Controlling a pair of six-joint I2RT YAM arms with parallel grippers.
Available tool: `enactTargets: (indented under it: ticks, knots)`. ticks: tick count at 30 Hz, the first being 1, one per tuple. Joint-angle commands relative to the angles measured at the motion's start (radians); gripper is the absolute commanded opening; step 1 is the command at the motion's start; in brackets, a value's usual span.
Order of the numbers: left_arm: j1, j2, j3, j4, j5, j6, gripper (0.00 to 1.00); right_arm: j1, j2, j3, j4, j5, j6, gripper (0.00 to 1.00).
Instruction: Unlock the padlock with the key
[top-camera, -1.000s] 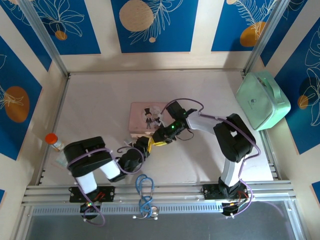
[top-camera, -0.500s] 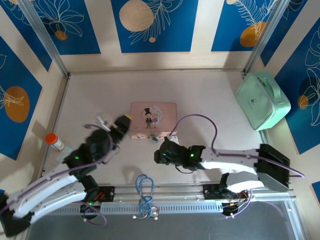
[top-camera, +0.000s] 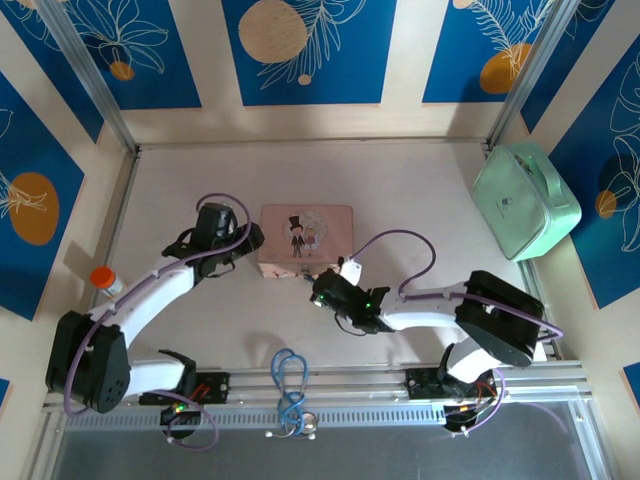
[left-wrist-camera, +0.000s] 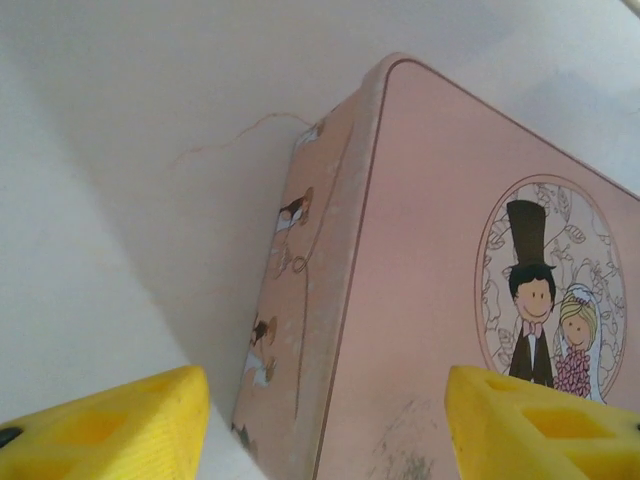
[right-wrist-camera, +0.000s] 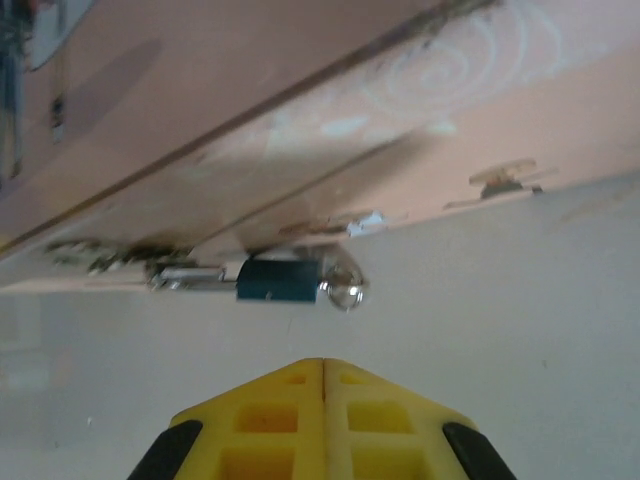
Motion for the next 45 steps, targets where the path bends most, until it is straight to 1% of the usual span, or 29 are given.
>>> enactTargets:
  ticks: [1, 2, 3, 4, 5, 6, 8, 10, 13, 17, 19, 22, 24, 38, 45]
  knots:
    - [0.020, 0.062, 0.012, 0.120, 0.093, 0.049, 0.65, -0.022, 0.044, -0.048, 0.255, -0.086, -0.135, 0.17]
    - [0.021, 0.078, 0.008, 0.138, 0.107, 0.044, 0.65, -0.022, 0.049, -0.043, 0.243, -0.084, -0.147, 0.27]
    - [0.021, 0.091, 0.000, 0.154, 0.115, 0.040, 0.65, -0.014, 0.048, -0.024, 0.182, -0.059, -0.135, 0.41]
    - [0.021, 0.099, -0.006, 0.168, 0.122, 0.038, 0.65, 0.001, 0.044, -0.006, 0.124, -0.022, -0.131, 0.53]
    - [0.021, 0.103, -0.013, 0.176, 0.125, 0.036, 0.65, 0.025, 0.038, 0.024, 0.045, 0.032, -0.121, 0.62]
    - [0.021, 0.107, -0.019, 0.185, 0.127, 0.036, 0.65, 0.049, 0.033, 0.052, -0.030, 0.088, -0.105, 0.68]
    - [0.020, 0.111, -0.028, 0.194, 0.128, 0.036, 0.65, 0.072, 0.041, 0.108, -0.151, 0.152, -0.083, 0.71]
    - [0.021, 0.112, -0.038, 0.204, 0.127, 0.036, 0.65, 0.086, 0.064, 0.152, -0.236, 0.196, -0.059, 0.71]
    - [0.021, 0.128, -0.050, 0.221, 0.128, 0.034, 0.64, 0.093, 0.094, 0.162, -0.223, 0.227, -0.039, 0.69]
    - [0.021, 0.163, -0.065, 0.265, 0.156, 0.011, 0.62, 0.098, 0.150, 0.224, -0.302, 0.292, 0.022, 0.68]
    - [0.021, 0.174, -0.072, 0.279, 0.164, 0.002, 0.62, 0.092, 0.176, 0.241, -0.281, 0.280, -0.004, 0.64]
    - [0.021, 0.184, -0.073, 0.292, 0.173, -0.003, 0.61, 0.080, 0.196, 0.237, -0.214, 0.261, -0.046, 0.62]
    - [0.021, 0.186, -0.074, 0.294, 0.175, -0.003, 0.61, 0.072, 0.202, 0.236, -0.201, 0.259, -0.061, 0.60]
    - [0.021, 0.211, -0.113, 0.359, 0.213, -0.029, 0.58, 0.059, 0.250, 0.292, -0.128, 0.236, -0.214, 0.59]
    - [0.019, 0.207, -0.129, 0.377, 0.227, -0.042, 0.57, 0.053, 0.271, 0.319, -0.124, 0.231, -0.267, 0.51]
